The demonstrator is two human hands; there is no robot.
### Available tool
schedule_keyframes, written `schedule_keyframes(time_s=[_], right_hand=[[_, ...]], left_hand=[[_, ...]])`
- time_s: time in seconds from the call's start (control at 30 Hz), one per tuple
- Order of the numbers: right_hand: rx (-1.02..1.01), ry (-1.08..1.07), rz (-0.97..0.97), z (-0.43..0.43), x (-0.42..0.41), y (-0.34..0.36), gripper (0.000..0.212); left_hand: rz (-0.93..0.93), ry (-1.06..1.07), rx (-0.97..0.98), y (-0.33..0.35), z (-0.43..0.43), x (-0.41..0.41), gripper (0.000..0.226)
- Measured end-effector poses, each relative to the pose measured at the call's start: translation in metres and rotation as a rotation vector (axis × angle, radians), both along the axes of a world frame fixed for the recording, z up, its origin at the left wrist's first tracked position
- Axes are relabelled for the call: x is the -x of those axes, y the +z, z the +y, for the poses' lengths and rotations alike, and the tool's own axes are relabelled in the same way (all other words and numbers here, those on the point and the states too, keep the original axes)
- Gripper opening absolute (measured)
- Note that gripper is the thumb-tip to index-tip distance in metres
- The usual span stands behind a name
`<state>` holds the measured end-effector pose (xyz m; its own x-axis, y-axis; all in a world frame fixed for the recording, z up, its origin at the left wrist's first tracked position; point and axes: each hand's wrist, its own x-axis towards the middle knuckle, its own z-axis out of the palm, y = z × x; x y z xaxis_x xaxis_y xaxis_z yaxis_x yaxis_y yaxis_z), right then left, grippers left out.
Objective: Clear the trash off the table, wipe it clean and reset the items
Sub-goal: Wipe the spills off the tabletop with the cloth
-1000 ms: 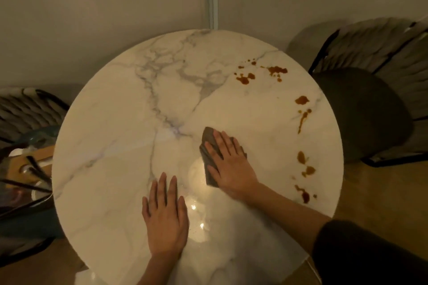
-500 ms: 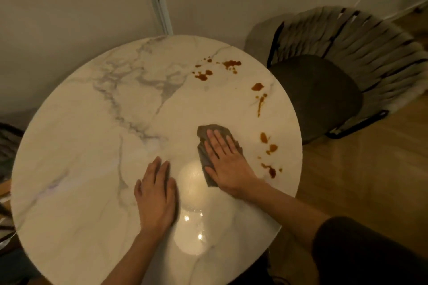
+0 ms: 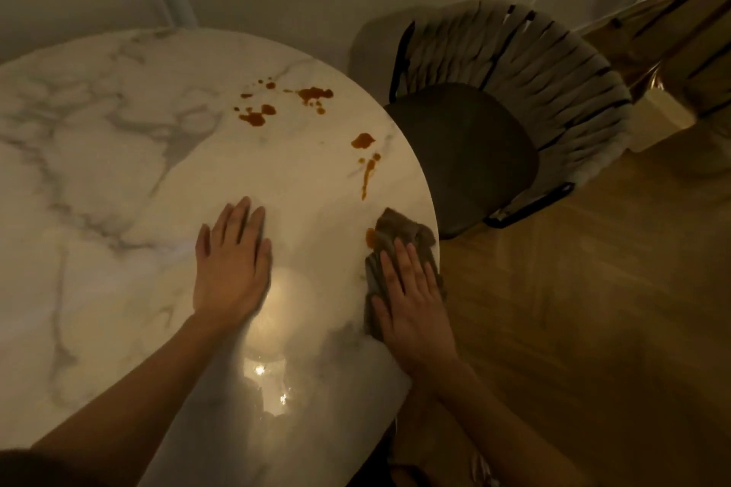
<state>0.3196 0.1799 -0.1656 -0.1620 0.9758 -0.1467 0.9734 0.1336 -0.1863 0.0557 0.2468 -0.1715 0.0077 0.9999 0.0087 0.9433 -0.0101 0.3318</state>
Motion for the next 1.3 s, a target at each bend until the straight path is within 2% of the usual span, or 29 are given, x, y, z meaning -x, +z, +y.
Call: schedule_keyframes(time_s=[0.4,0.83,1.03,1.3], right_hand=[[-0.049,0.069,-0.023,0.195,-0.002,-0.003,0.06],[-0.1,0.247,-0.05,0.313,0.022,-0.006,0.059],[-0.101,0.24,-0.023,0.289,0.026,-0.004,0.059],[0.038,0.208,0.027,0.145,0.029,-0.006,0.064]], left_hand=[[0.047,0.008,0.056,-0.005,0.005,-0.001,0.056],[0.05,0.04,0.023,-0.008,0.005,0.0,0.054],[0.023,0.061,0.036,-0.006,0.006,0.0,0.054],[0.007,0.07,0.071,-0.001,0.002,-0.002,0.055]])
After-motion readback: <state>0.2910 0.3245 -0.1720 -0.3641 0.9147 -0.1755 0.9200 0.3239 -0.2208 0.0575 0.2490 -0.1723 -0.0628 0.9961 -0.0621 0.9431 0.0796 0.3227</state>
